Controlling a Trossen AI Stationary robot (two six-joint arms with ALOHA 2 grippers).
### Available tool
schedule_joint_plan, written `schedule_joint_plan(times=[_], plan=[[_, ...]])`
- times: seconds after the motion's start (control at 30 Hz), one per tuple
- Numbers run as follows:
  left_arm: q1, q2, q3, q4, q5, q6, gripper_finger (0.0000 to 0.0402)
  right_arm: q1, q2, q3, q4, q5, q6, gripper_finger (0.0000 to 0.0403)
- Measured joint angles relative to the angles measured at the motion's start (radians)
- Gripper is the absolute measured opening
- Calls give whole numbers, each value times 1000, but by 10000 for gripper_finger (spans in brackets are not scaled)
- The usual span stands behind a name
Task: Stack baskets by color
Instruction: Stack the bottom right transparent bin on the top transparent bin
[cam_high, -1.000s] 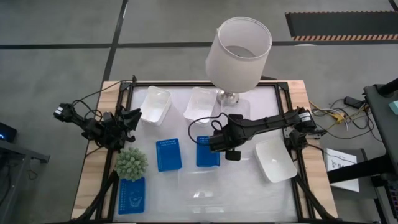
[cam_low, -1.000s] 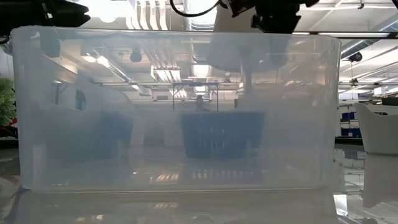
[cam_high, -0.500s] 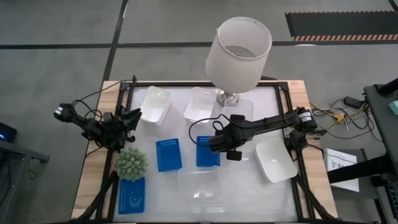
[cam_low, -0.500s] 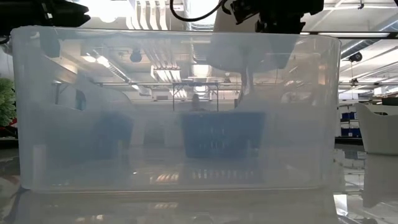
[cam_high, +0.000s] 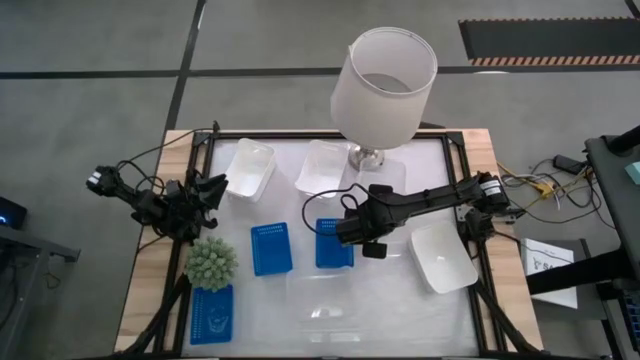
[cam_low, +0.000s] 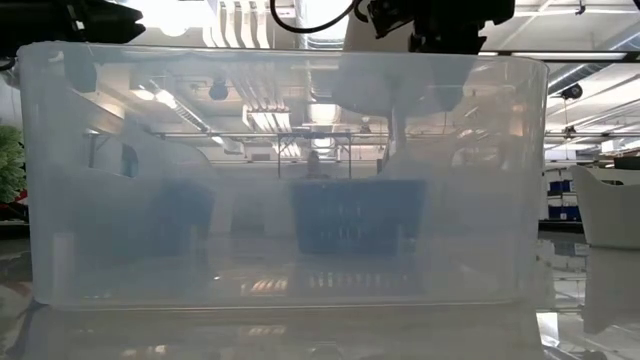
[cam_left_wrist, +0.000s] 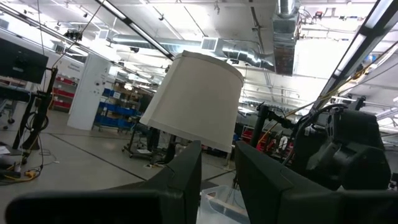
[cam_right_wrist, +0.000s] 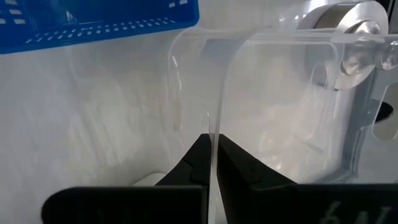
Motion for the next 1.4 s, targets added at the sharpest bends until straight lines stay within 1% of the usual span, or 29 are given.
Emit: schedule_joint_plan(times=[0.47, 0.63, 1.23, 1.3, 1.4], plan=[[0, 0, 0, 0, 0, 0, 81, 0, 1, 0, 14, 1, -1, 9], [0, 0, 0, 0, 0, 0, 81, -1, 1, 0, 16, 28, -2, 9], [0, 0, 0, 0, 0, 0, 81, -3, 2, 0, 19, 16, 2, 9], [0, 0, 0, 0, 0, 0, 81, -5, 2, 0, 20, 0, 5, 13], [0, 0, 0, 0, 0, 0, 81, -11, 2, -1, 20, -3, 21, 31]])
